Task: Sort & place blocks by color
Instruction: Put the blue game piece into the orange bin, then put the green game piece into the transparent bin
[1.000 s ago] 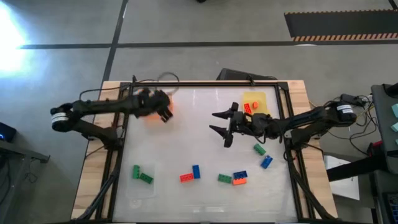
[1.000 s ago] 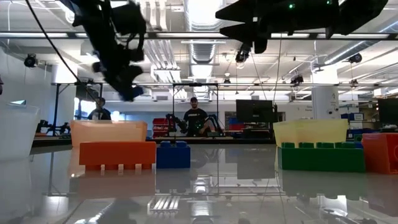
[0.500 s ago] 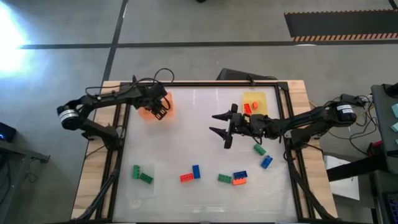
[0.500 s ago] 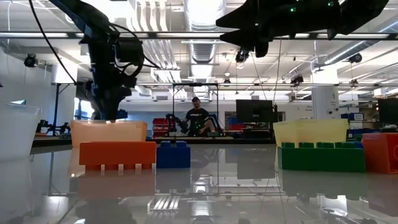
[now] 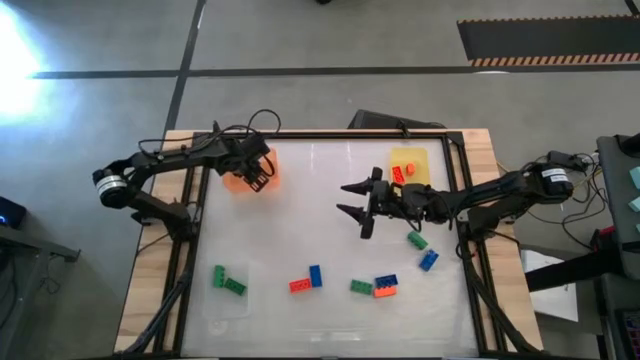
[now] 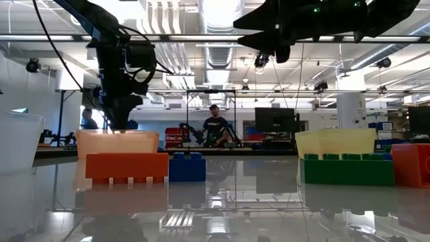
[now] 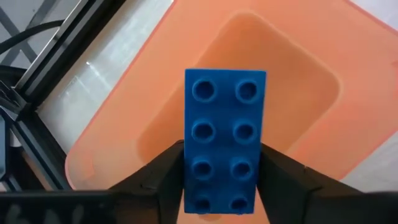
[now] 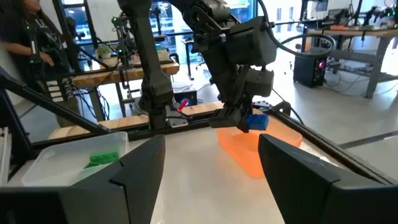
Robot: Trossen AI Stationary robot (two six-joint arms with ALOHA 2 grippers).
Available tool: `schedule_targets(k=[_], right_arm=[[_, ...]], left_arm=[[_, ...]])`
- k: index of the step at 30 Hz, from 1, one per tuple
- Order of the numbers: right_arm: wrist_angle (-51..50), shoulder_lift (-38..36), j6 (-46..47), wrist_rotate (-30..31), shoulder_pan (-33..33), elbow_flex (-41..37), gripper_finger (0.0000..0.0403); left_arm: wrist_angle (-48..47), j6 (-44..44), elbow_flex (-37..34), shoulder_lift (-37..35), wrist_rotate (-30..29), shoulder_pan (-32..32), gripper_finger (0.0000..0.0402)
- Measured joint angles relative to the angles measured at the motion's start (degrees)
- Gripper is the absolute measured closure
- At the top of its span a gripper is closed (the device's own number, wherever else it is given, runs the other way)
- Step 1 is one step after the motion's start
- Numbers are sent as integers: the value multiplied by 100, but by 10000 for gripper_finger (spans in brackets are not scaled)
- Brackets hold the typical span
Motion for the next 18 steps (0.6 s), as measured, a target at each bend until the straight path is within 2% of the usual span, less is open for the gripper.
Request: schedule_targets(k=[6, 11, 14, 18], right_arm=[[-294, -133, 438, -4, 0, -2, 154], [-943, -332, 1072, -31, 15, 1, 159], [-2138, -476, 1612, -46, 28, 245, 165], [-4629, -497, 2488, -27, 28, 936, 174]], left_arm=[[-7, 29, -7, -4, 0, -2, 186], [-15, -15, 74, -118, 0, -74, 174], [-7, -119, 98, -341, 2, -233, 174], [147, -270, 77, -777, 4, -641, 174]])
